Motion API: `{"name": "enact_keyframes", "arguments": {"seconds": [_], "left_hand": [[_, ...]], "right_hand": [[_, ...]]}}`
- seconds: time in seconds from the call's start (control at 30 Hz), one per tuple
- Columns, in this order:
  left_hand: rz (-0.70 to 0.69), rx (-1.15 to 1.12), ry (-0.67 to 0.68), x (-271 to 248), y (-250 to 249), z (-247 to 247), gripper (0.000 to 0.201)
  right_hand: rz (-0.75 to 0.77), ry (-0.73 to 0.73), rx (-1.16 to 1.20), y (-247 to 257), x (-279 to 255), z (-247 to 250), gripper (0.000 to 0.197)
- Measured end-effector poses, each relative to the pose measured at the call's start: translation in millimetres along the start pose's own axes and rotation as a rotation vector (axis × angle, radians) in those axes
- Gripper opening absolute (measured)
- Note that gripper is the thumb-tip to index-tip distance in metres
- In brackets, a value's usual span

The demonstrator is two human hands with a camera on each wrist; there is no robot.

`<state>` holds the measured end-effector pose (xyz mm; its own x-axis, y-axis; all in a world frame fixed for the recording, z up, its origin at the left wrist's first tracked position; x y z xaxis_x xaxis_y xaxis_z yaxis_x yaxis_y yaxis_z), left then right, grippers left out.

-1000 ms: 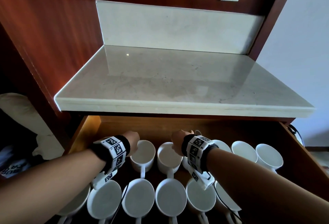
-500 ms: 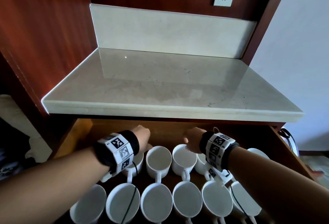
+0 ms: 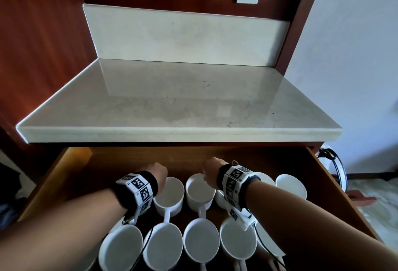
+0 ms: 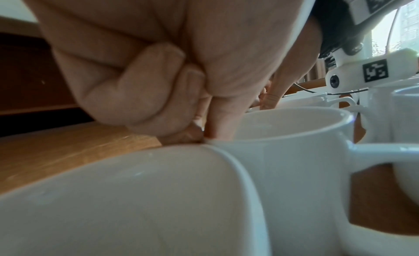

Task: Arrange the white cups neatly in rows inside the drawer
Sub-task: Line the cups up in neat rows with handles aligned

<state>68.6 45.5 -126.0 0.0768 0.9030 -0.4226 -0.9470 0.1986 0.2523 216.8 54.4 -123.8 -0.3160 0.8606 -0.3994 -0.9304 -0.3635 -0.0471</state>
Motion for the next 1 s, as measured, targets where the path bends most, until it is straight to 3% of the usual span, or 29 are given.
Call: {"name": "enact_keyframes", "arguments": {"seconds": [0.27, 0.43, 0.67, 1.0], "left_hand": [[0.003, -0.028, 0.021, -4, 0, 4, 0.028], [-0.022, -0.116, -0.060, -17, -2, 33, 0.038], [-0.217, -0.171, -0.115, -23, -70, 66, 0.039], [-0.179, -0.134, -0.068, 7, -138, 62, 0.033]], "right_hand": [[0.016, -0.032, 0.002, -4, 0, 3, 0.027], [-0.042, -0.089, 0.051, -51, -18, 19, 0.030], [-0.154, 0.062, 0.003, -111, -28, -13, 0.033], [-0.170, 0.120, -0.014, -146, -50, -33, 0.030]]}}
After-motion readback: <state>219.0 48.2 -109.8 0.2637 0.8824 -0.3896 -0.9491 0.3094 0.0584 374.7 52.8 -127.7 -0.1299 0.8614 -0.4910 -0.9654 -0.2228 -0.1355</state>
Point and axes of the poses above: each hand's wrist, its own x-axis towards the middle knuckle, its own z-axis out of the back of the hand, y = z × x, the point moved 7 cm from there along x, towards the middle knuckle, and after that the axes turned 5 degrees about z, right-handed, at the moved point
